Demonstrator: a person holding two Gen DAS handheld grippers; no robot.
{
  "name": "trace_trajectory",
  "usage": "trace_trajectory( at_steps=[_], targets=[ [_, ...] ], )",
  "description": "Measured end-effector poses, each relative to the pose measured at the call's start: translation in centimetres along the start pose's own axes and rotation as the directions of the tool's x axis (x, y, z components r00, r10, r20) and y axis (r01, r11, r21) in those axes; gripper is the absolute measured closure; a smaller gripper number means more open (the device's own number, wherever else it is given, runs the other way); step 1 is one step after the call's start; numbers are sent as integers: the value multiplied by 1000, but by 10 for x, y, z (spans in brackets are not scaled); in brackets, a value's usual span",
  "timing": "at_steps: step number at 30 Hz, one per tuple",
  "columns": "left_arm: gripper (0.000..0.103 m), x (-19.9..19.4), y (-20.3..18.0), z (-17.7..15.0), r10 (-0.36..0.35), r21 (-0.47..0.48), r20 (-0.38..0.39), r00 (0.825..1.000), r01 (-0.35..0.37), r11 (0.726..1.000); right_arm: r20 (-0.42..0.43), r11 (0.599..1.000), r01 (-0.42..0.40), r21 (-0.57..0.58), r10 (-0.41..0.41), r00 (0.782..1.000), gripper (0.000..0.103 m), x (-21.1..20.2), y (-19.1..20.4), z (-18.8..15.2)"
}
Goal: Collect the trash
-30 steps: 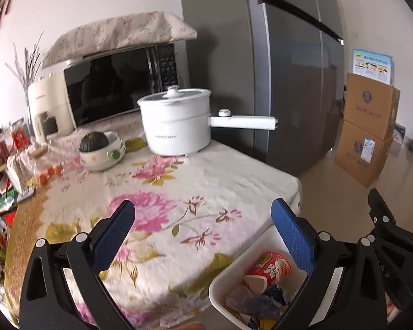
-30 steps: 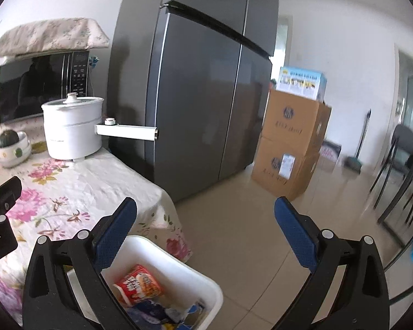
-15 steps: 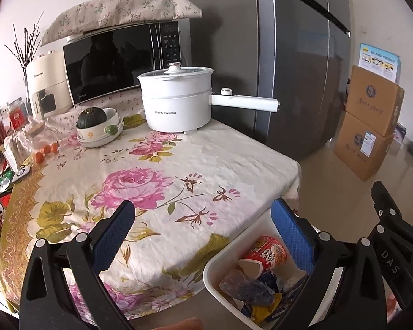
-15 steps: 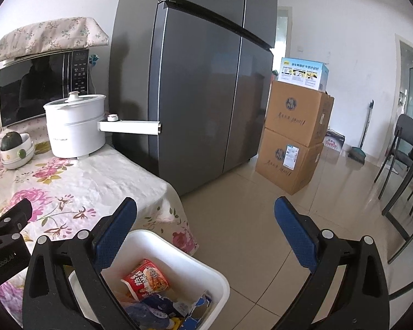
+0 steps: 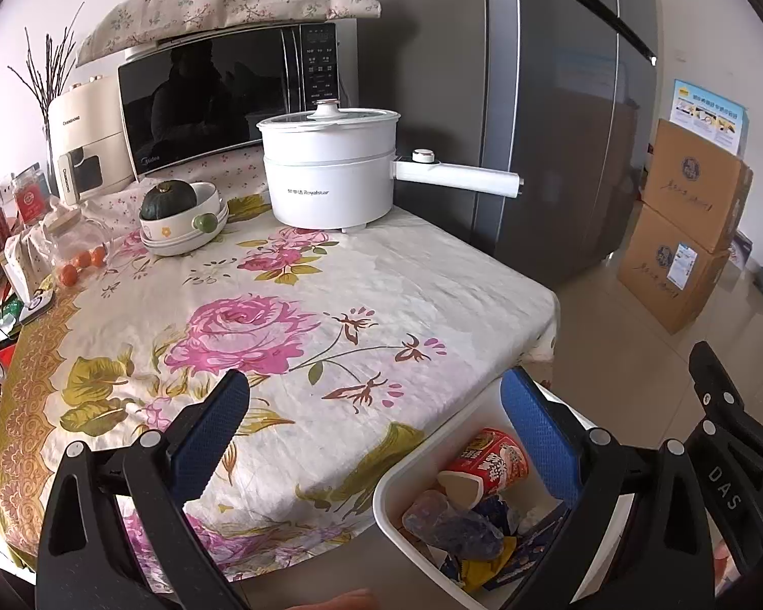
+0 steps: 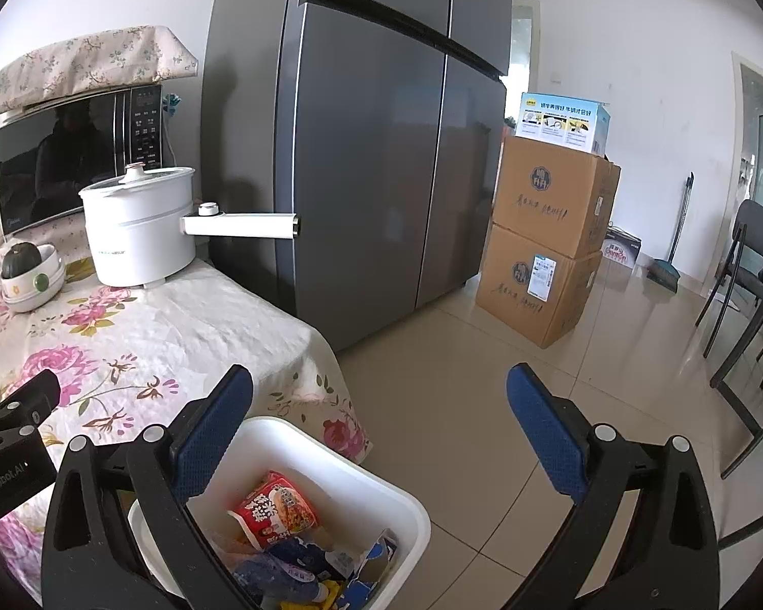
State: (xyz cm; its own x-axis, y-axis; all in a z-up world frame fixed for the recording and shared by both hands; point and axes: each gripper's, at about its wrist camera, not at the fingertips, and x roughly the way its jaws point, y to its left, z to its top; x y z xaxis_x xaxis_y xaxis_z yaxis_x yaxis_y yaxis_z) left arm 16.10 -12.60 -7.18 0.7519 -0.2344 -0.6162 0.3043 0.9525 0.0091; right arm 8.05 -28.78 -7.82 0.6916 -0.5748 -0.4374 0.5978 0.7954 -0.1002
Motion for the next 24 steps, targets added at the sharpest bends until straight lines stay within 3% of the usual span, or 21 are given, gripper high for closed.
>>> trace_trajectory(
  at_steps=[24],
  targets=[
    [7, 0, -3, -3, -5, 8, -14, 1000, 5, 1000, -26, 1000, -6, 7, 6, 1000, 7, 4, 0, -2]
  ],
)
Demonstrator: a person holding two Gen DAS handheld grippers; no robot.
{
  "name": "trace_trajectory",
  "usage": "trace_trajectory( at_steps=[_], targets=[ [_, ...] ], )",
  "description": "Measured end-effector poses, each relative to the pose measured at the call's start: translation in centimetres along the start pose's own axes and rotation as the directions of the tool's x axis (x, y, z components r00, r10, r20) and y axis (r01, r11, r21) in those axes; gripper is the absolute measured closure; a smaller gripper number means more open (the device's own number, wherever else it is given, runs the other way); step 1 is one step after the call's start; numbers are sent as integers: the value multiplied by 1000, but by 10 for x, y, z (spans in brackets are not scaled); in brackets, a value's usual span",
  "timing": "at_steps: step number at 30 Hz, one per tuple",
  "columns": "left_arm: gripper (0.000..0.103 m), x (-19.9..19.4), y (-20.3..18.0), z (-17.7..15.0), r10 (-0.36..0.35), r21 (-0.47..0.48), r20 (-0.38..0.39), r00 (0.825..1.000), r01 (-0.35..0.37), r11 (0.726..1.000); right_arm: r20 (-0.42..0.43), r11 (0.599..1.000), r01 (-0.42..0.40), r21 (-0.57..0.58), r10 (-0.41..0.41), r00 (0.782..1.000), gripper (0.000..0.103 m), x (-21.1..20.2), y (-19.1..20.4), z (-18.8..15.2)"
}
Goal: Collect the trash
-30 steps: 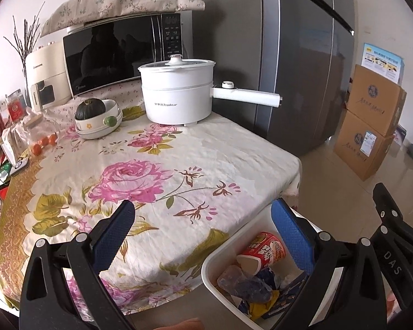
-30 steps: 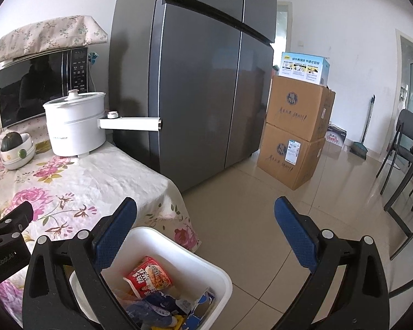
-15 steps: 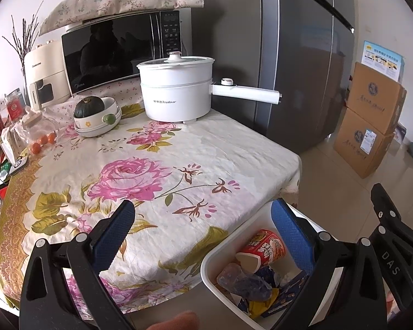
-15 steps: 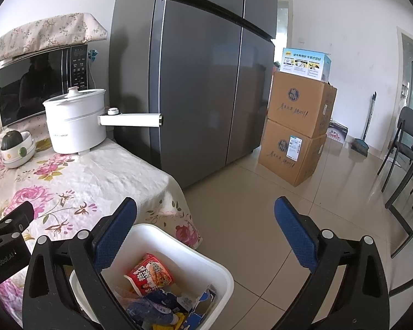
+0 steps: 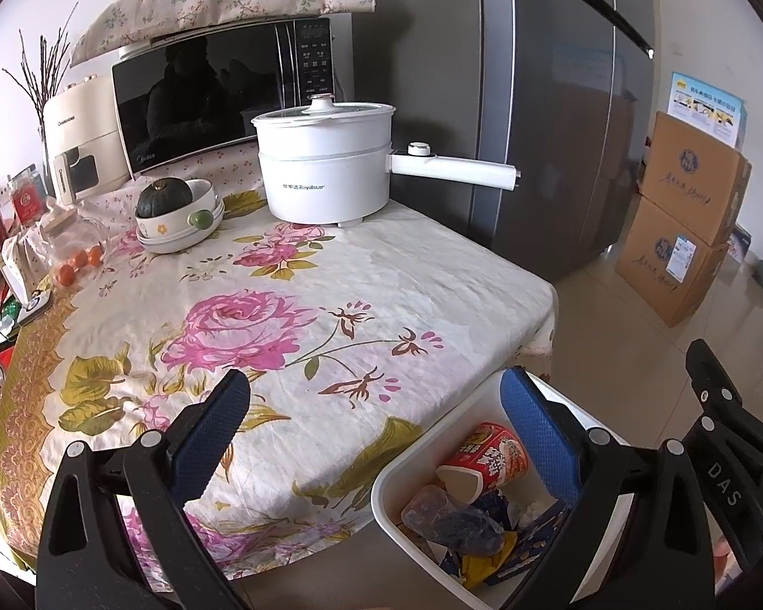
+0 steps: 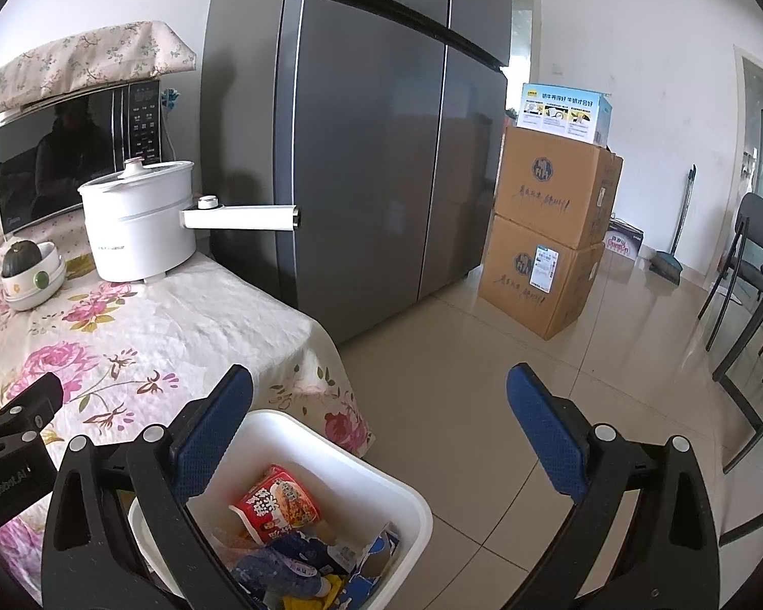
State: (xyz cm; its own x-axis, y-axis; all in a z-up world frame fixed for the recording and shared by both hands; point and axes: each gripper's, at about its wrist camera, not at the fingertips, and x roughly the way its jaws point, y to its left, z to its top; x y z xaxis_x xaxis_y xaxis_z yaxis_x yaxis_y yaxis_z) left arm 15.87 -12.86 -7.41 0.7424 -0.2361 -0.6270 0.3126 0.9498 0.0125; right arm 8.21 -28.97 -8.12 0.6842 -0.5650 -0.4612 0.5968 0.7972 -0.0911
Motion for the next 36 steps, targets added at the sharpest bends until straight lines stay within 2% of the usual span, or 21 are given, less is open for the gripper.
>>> trace_trajectory(
  at_steps=[7, 9, 10, 13, 22, 29, 32, 36],
  targets=[
    [9, 6, 3, 0, -14, -4, -22, 1000, 14, 1000, -3, 1000, -1, 1, 1, 1000, 7, 1, 0, -1],
    [22, 7, 3, 0, -22, -7, -27, 999, 21, 1000, -4, 1000, -2, 2, 2, 1000, 7, 1, 0, -1],
    [25, 8, 4, 0, -28, -6, -31, 999, 27, 1000, -6, 1000, -3, 4, 3, 1000, 7, 1, 0, -1],
    [27, 9, 2, -1, -25, 1, -29, 999, 25, 1000, -12, 1000, -4, 8, 4, 1000, 7, 1, -1, -2],
    [39, 5, -3, -2, -37, 34, -4, 999, 38, 999, -14, 1000, -3, 6, 3, 1000, 7, 2, 0, -3],
    [38, 4, -5, -2, -47, 34, -3, 999, 47, 998, -21, 1000, -5, 3, 5, 1000, 7, 2, 0, -3],
    [20, 5, -5, -1, -51, 32, -17, 999, 52, 998, -12, 1000, -6, 2, 6, 1000, 7, 0, 1, -3],
    [15, 5, -6, -2, -54, 27, -22, 998, 55, 998, -9, 1000, -10, 4, 10, 1000, 7, 0, 0, -2]
  ],
)
